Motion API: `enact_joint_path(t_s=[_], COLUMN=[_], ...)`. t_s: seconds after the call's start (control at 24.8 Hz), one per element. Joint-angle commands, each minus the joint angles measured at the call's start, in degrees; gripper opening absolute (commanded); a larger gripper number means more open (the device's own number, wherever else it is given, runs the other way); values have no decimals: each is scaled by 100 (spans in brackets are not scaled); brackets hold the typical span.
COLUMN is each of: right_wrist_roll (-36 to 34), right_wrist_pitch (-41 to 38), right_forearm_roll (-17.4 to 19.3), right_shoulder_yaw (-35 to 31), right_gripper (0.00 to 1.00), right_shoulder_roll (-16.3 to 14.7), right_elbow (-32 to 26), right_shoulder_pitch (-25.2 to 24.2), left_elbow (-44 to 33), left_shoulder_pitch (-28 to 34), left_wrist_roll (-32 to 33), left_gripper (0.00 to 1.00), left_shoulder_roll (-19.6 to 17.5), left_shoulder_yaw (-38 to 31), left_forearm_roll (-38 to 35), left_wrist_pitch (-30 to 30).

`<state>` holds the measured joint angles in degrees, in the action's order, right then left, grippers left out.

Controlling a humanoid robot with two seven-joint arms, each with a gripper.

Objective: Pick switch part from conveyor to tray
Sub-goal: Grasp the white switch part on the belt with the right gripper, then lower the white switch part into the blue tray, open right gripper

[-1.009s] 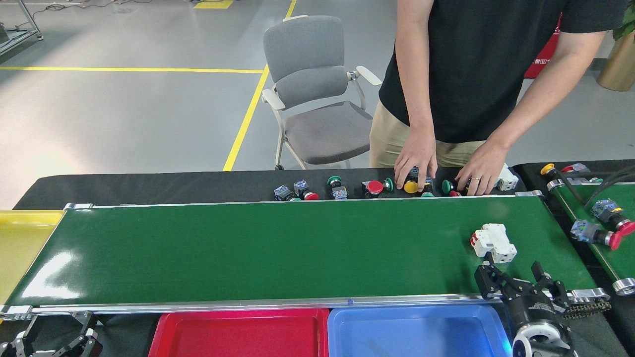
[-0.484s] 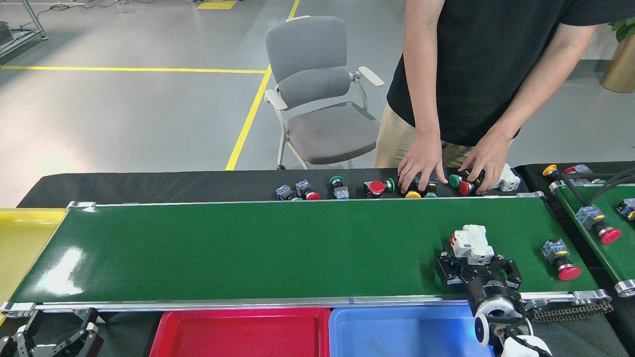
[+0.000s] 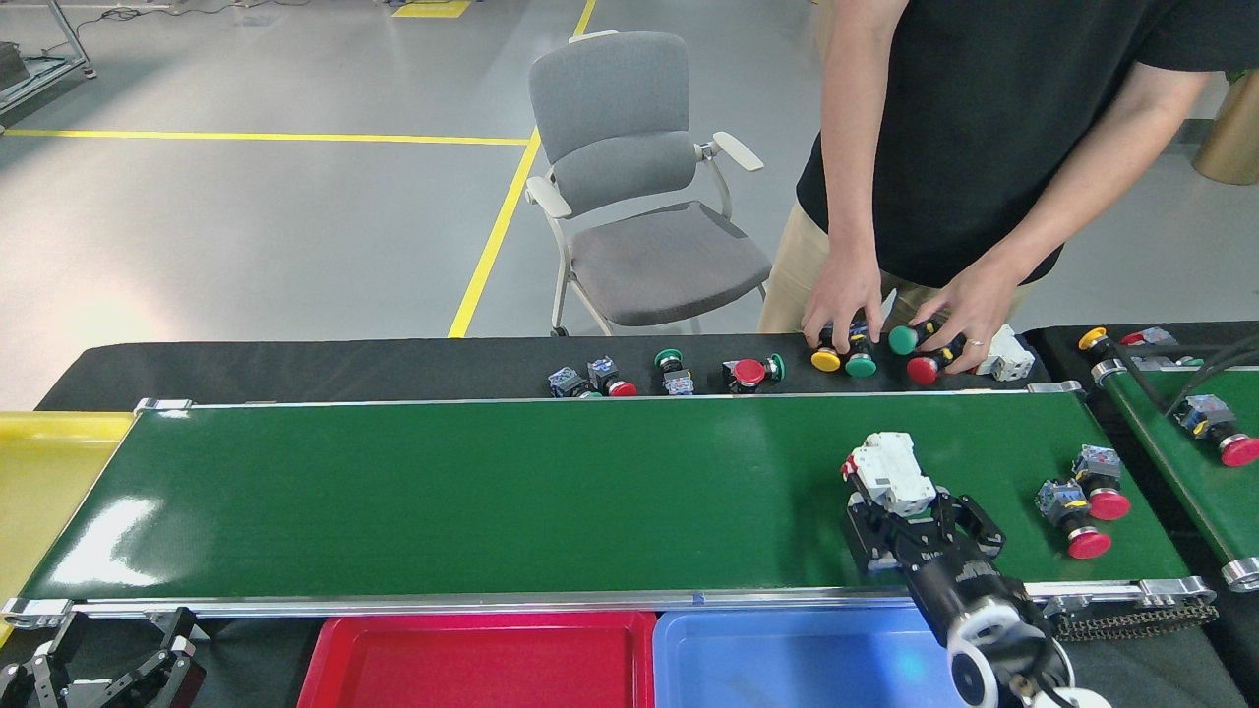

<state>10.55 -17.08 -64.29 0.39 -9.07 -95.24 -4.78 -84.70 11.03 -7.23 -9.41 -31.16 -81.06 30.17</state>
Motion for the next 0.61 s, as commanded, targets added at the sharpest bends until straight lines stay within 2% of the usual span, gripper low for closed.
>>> enact_joint_path(t_s=[0.0,0.12,0.2,0.24,0.28,0.32,0.36,0.4,0.56], right_wrist_roll=[-26,-35,-35,-35,-26,-17,0,9,9], right_wrist_pitch=[-1218,-2607,-2792,-2792,-2792,-2792,-2792,-2792,-2792], right_forearm_roll=[119,136,136,136,145,145,154,154,198], right_shoulder_yaw=[-320,-1015,-1411,-1560,-1621,-1657,-1674,-1718,-1832], right_gripper=[30,31,34,40,57,89,97,98,98], right_shoulder_roll=[-139,-104,-87,-69,-34,107,327,423,441], right_elbow=[-460,-610,-601,-592,-592,-583,-574,-574,-583], right_shoulder_pitch=[-488,-1280,-1596,-1702,-1719,-1711,-1702,-1702,-1711], left_elbow=[-47,-47,-47,-47,-47,-47,-47,-55,-47], left_shoulder_pitch=[-49,-49,-49,-49,-49,-40,-40,-31,-31], left_wrist_roll=[-51,-51,-51,-51,-51,-51,-51,-51,-51], left_gripper=[100,100,100,100,100,100,100,100,100], left_shoulder_roll=[-69,-69,-69,-69,-69,-69,-69,-69,-69], left_shoulder_yaw=[-22,-30,-22,-22,-22,-22,-13,-13,-13], left_forearm_roll=[20,28,28,20,20,20,20,28,28], left_wrist_pitch=[6,6,6,6,6,6,15,15,15])
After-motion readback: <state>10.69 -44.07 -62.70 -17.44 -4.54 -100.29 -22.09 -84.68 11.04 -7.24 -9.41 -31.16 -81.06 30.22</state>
